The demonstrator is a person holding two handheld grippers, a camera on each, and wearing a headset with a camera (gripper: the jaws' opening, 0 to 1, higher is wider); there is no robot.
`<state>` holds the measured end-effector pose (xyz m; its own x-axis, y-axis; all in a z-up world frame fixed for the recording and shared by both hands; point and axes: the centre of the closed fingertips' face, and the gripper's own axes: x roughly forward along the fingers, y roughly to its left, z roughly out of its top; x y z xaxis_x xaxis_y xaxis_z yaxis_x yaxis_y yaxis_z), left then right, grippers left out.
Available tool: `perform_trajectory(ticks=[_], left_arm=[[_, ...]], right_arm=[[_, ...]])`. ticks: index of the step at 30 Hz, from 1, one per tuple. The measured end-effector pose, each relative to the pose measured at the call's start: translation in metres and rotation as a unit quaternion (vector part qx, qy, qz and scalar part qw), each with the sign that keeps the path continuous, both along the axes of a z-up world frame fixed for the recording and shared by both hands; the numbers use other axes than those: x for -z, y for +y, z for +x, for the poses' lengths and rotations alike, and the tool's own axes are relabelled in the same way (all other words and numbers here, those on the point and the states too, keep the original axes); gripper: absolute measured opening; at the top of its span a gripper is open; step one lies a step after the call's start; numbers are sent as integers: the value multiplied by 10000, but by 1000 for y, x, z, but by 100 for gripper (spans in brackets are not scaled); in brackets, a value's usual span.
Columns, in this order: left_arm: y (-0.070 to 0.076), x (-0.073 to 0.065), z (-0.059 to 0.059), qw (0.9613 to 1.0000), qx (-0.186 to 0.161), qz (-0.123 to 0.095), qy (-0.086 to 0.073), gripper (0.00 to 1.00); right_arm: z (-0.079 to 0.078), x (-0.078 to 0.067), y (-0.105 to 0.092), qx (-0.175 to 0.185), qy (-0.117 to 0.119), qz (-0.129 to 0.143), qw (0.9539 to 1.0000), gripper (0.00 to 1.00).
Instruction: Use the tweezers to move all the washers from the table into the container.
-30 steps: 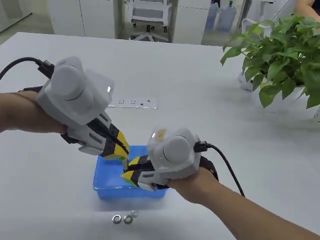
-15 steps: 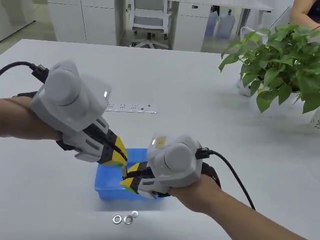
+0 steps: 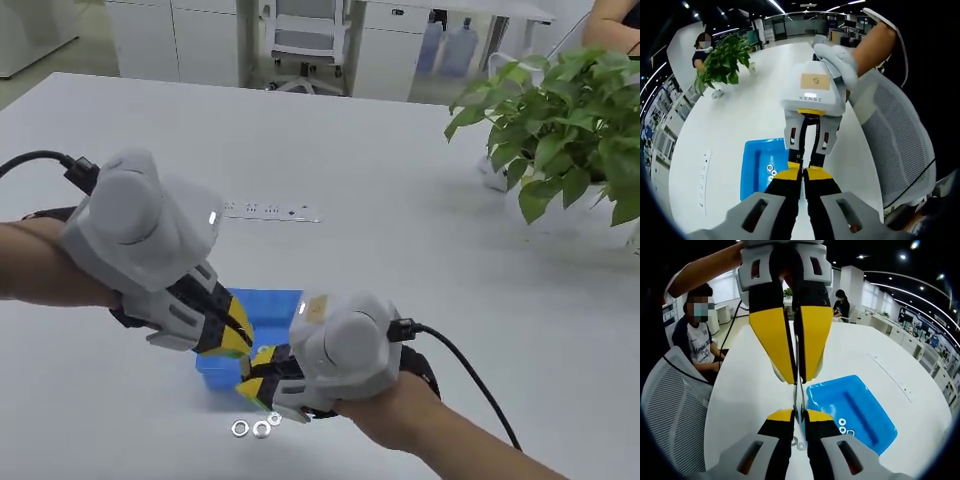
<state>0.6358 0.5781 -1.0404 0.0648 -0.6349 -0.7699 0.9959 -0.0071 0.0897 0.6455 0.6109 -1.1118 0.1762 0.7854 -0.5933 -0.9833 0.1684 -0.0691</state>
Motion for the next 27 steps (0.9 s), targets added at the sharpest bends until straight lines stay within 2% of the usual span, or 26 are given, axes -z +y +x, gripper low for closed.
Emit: perform_trajectory(ticks=[13,27], left_arm=[[3,18,-8,10000,-76,28,48,6],[6,37,-16,9998,-66,86,185,6]], right_arm=[[-8,17,4,-40,131,-48,9999,11],[-18,37,3,-93,296,-112,9995,12]])
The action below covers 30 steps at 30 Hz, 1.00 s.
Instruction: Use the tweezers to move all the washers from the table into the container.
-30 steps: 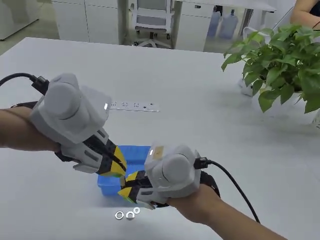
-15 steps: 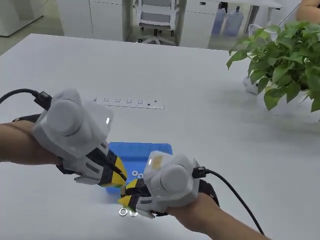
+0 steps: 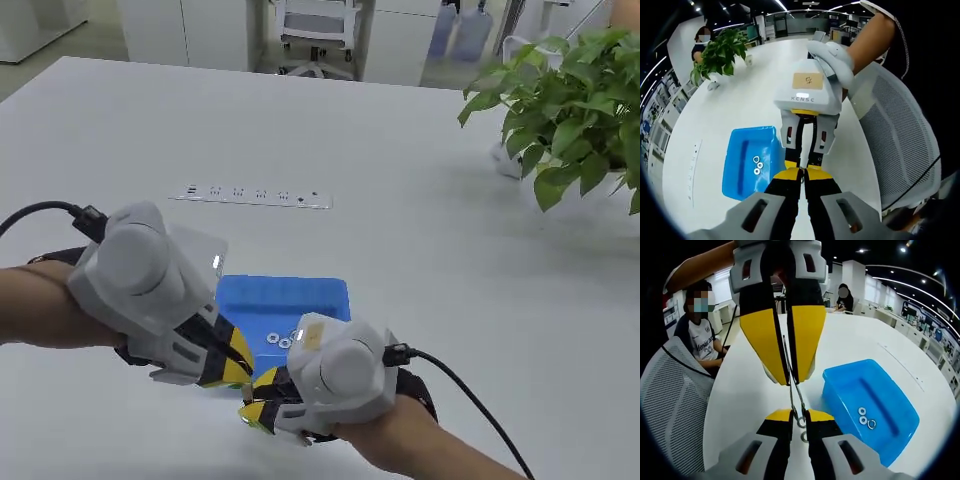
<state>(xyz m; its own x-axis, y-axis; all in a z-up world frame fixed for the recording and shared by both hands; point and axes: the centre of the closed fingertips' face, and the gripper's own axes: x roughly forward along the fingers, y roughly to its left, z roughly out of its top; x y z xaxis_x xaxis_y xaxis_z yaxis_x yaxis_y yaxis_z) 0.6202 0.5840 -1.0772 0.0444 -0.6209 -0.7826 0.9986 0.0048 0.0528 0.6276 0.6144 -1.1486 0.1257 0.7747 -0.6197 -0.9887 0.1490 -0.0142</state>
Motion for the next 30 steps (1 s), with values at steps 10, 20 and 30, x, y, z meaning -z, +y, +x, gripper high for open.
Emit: perform_trajectory(ticks=[10,20,30], left_arm=[[4,8,-4,9999,-33,47,98,7],[2,10,-3,9998,-100,-28,149,7],[4,13,6,9996,-180,-33,234,7]], right_arm=[[-3,9,3,-60,33,-57,10000,12],[-3,13,3,-67,88,-52,9999,12],[0,16,2,-4,104,-129,9999,12]])
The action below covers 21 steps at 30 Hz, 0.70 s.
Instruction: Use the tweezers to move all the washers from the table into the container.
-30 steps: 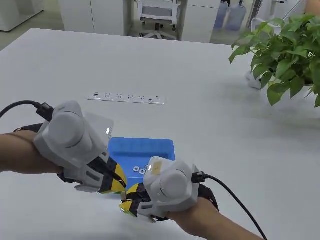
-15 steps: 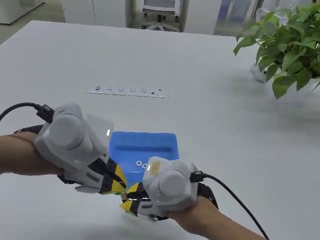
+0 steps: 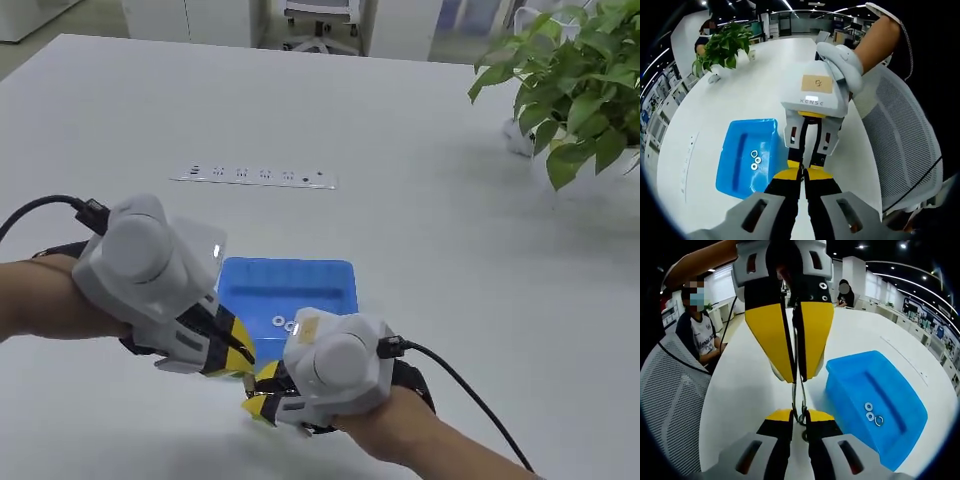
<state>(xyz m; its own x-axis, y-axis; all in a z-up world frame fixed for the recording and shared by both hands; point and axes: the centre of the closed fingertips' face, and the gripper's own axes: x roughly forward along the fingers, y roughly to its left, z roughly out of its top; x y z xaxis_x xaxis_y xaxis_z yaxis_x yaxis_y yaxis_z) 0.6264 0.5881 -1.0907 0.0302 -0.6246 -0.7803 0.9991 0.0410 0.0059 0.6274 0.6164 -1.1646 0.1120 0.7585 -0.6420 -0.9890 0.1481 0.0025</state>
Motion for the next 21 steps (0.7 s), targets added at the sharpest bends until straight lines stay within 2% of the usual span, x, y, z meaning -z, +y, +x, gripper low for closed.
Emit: perform_trajectory(ticks=[11,21], left_arm=[[-3,1,-2,10000,7,-48,33,7],[-3,0,-2,10000,37,8,-5,7]], right_arm=[[-1,1,-1,64,44,26,10000,10],[0,1,-1,165,44,-10,9999,8]])
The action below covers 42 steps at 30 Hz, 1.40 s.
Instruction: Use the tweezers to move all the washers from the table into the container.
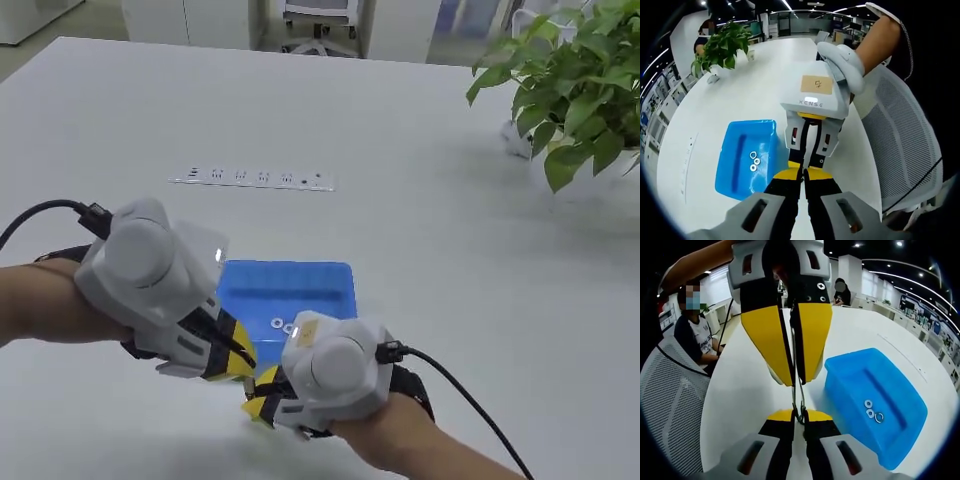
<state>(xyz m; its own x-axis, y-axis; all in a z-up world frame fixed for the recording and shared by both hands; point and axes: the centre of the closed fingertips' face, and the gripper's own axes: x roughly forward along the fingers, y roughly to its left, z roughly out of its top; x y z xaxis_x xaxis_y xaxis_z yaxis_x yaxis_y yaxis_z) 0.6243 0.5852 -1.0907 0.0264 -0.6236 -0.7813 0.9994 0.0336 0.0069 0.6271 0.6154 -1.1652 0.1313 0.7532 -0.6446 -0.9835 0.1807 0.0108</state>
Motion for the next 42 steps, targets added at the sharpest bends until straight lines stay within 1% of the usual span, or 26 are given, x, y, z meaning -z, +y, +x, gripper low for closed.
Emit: perform_trajectory(ticks=[3,9,11,16,24,30,35,42], left_arm=[[0,-2,1,10000,-9,-11,-19,7],[-1,-12,0,10000,-8,-59,-48,7],[-2,-15,-1,9999,-13,-99,-41,7],[-5,-23,-2,9999,15,-126,-99,7],[-9,-37,-3,9997,91,-170,-143,7],[-11,-49,0,9994,139,-210,-222,7],[-14,-59,6,9991,194,-210,-313,7],[-19,-67,17,9986,234,-226,-413,7]], right_arm=[[1,-3,0,-4,-9,26,10000,8],[0,-13,0,-39,-64,52,10000,8],[0,-16,-1,-34,-96,58,9999,9],[0,-23,-4,8,-138,82,9999,9],[0,-38,-9,68,-216,120,9997,9],[5,-51,-10,106,-324,164,9993,9],[13,-60,-12,151,-409,199,9989,9],[27,-69,-14,222,-511,229,9982,9]])
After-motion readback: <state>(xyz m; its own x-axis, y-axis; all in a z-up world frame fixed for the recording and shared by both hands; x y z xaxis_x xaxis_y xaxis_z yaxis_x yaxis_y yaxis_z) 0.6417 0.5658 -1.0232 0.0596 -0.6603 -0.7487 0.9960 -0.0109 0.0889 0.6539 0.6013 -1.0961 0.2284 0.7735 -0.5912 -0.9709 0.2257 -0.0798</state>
